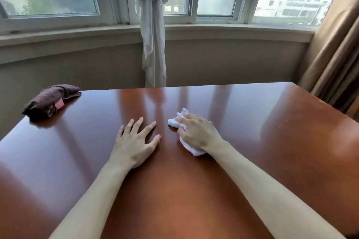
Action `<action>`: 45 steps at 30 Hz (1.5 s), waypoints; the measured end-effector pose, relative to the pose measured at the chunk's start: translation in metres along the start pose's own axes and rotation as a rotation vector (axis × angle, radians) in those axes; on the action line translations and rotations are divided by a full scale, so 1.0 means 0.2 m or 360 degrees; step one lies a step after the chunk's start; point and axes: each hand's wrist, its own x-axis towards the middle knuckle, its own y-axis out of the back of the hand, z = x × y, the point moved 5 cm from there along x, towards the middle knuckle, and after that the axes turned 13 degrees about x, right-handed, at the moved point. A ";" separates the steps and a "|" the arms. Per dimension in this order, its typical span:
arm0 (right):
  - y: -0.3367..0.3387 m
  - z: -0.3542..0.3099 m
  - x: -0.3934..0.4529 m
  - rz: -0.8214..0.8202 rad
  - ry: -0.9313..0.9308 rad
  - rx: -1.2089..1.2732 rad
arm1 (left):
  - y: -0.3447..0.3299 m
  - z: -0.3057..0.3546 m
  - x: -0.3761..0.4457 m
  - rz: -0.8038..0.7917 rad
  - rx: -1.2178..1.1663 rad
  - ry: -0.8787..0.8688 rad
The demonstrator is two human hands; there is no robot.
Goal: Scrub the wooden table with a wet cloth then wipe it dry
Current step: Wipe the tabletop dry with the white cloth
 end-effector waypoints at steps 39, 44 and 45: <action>-0.11 -0.16 -0.38 0.0029 0.0190 0.0024 | 0.01 0.00 0.00 -0.0014 -0.0011 -0.0011; -0.10 -0.22 -0.48 0.0012 0.0192 0.0078 | 0.02 0.01 -0.02 -0.0024 -0.0014 -0.0022; -0.08 -0.20 -0.44 0.0015 0.0160 0.0087 | 0.02 0.01 -0.02 -0.0025 -0.0009 -0.0025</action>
